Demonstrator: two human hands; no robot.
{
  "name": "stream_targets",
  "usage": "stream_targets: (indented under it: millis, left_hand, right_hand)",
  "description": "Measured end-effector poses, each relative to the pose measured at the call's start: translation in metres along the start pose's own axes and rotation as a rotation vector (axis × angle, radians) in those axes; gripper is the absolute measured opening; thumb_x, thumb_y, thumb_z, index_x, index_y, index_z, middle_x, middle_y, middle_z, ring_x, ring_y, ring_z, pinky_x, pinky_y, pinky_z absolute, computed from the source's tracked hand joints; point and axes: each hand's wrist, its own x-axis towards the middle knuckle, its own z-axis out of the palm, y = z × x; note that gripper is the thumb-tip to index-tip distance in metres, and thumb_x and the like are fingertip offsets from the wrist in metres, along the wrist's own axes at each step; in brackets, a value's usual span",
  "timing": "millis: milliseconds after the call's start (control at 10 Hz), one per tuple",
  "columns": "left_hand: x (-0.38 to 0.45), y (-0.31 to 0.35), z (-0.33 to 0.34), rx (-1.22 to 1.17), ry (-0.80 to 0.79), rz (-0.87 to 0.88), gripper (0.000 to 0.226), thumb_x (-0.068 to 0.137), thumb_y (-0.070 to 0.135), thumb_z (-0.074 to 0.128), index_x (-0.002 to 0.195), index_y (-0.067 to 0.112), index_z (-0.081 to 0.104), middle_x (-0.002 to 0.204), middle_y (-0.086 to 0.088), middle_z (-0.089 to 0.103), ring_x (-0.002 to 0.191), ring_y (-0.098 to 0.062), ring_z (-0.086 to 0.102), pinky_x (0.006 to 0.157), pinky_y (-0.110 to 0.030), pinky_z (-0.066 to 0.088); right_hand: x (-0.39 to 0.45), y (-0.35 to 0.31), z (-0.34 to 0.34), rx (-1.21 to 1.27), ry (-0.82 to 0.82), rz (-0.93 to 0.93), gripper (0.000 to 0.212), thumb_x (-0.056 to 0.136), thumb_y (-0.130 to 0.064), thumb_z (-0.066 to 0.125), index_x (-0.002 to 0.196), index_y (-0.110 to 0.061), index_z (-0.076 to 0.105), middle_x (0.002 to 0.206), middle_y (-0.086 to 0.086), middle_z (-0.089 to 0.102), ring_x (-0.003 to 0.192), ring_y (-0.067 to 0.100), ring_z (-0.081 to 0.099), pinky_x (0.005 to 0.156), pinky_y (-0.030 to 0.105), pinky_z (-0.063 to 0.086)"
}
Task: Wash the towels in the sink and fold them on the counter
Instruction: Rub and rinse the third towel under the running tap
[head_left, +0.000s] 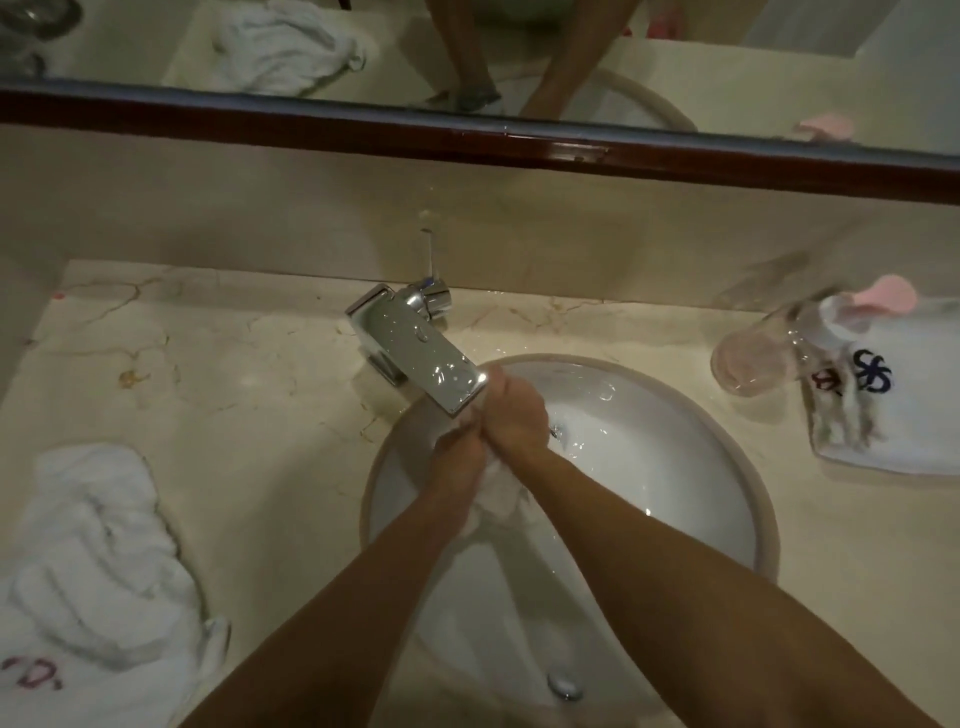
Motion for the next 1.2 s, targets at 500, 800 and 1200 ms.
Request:
stream_targets:
  millis: [500,800,1200]
  left_hand:
    - [-0.015,-0.016,-0.042,-0.483,-0.273,-0.235,0.011,0.101,0.013,0.047,0.099,0.009,0.057,0.075,0.001,0.065,0.065,-0.004,0.062,0.046,-0.014,0.048]
    - [-0.062,-0.012,-0.045,-0.555,-0.498,-0.375,0.018,0.077,-0.002,0.074,0.095,0.0,0.076,0.097,-0.018,0.075,0.087,-0.03,0.074,0.066,-0.042,0.062]
    - [-0.03,0.012,-0.02,0.124,-0.146,0.165,0.023,0.1,0.026,0.053,0.094,0.007,0.064,0.085,-0.006,0.067,0.086,-0.026,0.065,0.07,-0.029,0.051]
  right_hand:
    - [-0.022,0.034,-0.037,0.392,-0.318,0.195,0.028,0.099,-0.016,0.045,0.113,-0.002,0.064,0.106,0.021,0.058,0.095,0.023,0.052,0.078,0.036,0.044]
    - [-0.062,0.101,-0.065,1.188,-0.609,0.662,0.043,0.089,-0.02,0.05,0.122,0.004,0.062,0.115,0.022,0.064,0.102,0.037,0.064,0.097,0.042,0.044]
    - [-0.074,0.018,-0.053,0.36,-0.394,-0.016,0.047,0.083,-0.05,0.061,0.095,-0.006,0.074,0.093,0.014,0.075,0.095,0.025,0.071,0.092,0.048,0.055]
